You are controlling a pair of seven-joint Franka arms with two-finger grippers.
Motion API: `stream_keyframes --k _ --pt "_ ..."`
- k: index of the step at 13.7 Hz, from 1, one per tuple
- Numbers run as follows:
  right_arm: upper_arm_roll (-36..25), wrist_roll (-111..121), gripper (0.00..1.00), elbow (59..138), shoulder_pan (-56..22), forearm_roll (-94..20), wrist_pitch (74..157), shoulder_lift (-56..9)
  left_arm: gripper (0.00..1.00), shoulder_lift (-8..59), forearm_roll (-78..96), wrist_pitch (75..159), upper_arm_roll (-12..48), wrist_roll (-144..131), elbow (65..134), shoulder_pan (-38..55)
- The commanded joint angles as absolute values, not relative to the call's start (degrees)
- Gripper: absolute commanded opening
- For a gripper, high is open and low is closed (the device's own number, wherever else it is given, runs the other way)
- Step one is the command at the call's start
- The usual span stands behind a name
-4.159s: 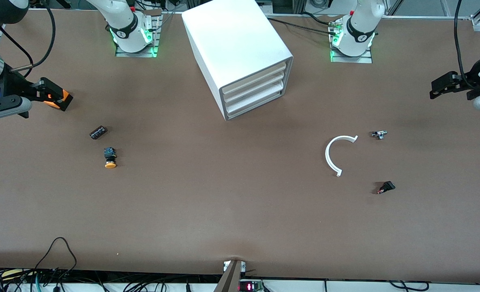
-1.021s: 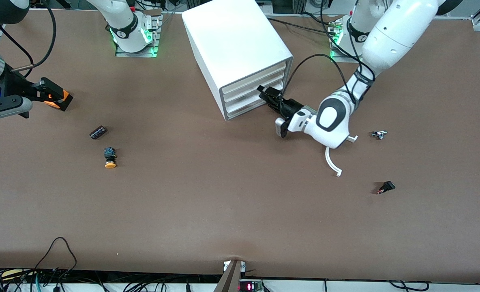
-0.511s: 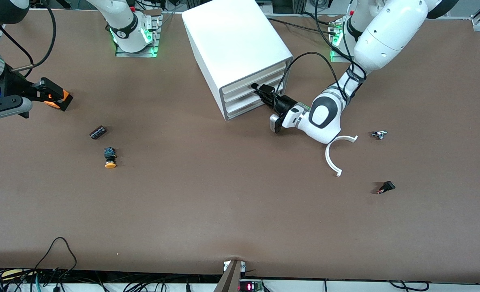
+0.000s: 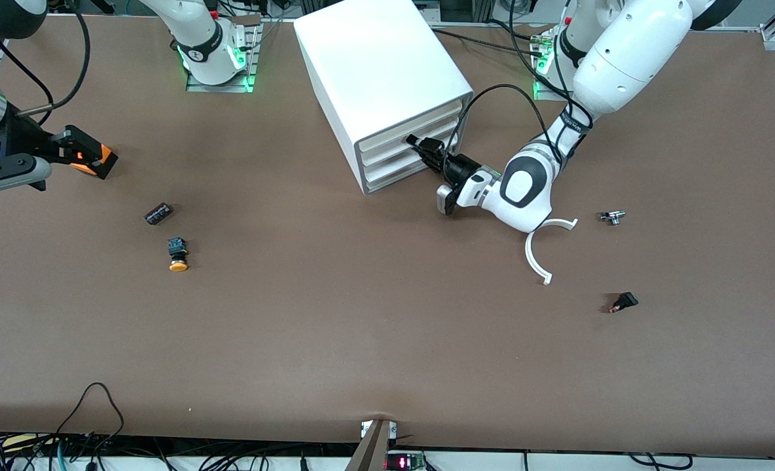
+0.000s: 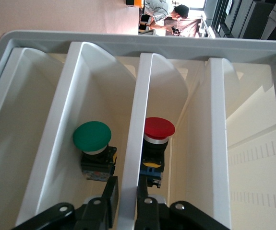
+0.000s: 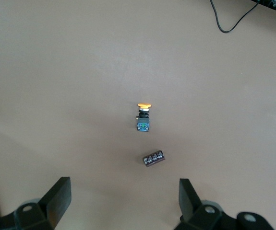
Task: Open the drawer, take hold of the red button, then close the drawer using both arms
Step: 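Grasp the drawer front with the left gripper, then pull the drawer open with the left gripper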
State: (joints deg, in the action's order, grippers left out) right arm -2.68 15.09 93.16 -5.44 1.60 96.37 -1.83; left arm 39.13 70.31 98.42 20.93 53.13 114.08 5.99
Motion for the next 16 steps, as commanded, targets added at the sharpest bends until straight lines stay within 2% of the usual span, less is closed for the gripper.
stream_keyframes --k 1,16 --pt "-2.55 14.15 0.99 91.93 -5.1 2.55 96.24 -2.46 0.2 38.85 72.33 98.7 20.74 51.6 114.17 5.19" --pt "-2.37 14.15 0.99 89.65 -5.54 0.62 98.79 -6.5 0.21 39.02 72.42 98.88 20.21 45.18 110.66 -3.69"
